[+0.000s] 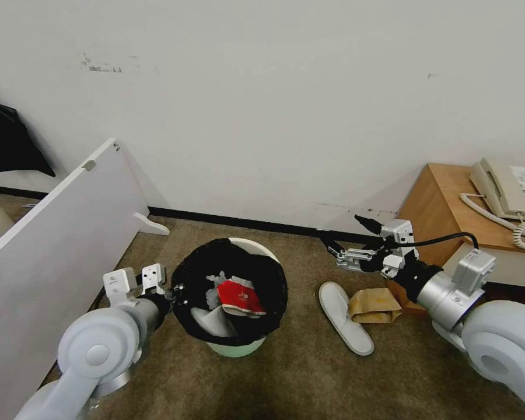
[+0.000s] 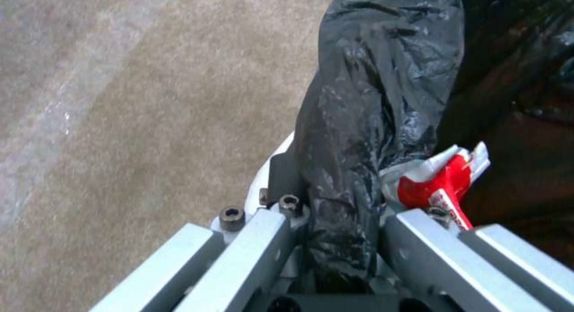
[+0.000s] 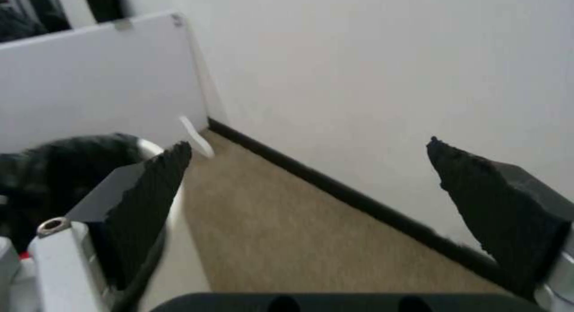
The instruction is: Pick up the trash bin, then pick up the garbage from the floor and place it into the trash bin.
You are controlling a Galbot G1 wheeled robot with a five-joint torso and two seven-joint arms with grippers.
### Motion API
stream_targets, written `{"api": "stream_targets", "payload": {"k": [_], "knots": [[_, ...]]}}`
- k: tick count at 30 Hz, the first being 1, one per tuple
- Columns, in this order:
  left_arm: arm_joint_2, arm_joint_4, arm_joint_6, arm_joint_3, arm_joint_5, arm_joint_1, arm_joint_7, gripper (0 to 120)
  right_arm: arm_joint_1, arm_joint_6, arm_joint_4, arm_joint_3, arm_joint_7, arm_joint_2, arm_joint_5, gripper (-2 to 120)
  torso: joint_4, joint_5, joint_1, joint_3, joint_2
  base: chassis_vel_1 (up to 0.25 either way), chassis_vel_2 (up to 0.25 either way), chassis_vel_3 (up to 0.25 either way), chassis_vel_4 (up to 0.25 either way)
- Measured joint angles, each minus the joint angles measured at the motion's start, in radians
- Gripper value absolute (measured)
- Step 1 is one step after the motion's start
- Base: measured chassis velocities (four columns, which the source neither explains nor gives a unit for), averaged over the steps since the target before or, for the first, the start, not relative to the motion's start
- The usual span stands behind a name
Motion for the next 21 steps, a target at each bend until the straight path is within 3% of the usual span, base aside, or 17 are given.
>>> {"api": "stream_targets", "payload": {"k": [6,15,21], "knots": [[-0.004,-0.013,0.0,-0.001,0.028,0.042,0.022,1,-0.035,-0.023,-0.05,-0.027,0.033,0.036,-0.073,100,0.0,0.0001,0.0,0.0,0.0,0.0,0.0,0.0,0.0],[0.027,0.01,0.0,0.0,0.053,0.02,0.078,1,-0.037,-0.029,-0.136,-0.082,0.071,0.023,-0.137,100,-0.0001,0.0,0.0,0.0,0.0,0.0,0.0,0.0,0.0],[0.018,0.064,0.0,0.018,0.117,0.01,0.129,1,0.009,-0.03,-0.28,-0.194,0.074,0.055,-0.281,100,0.0001,-0.0001,0.0,0.0,0.0,0.0,0.0,0.0,0.0]]}}
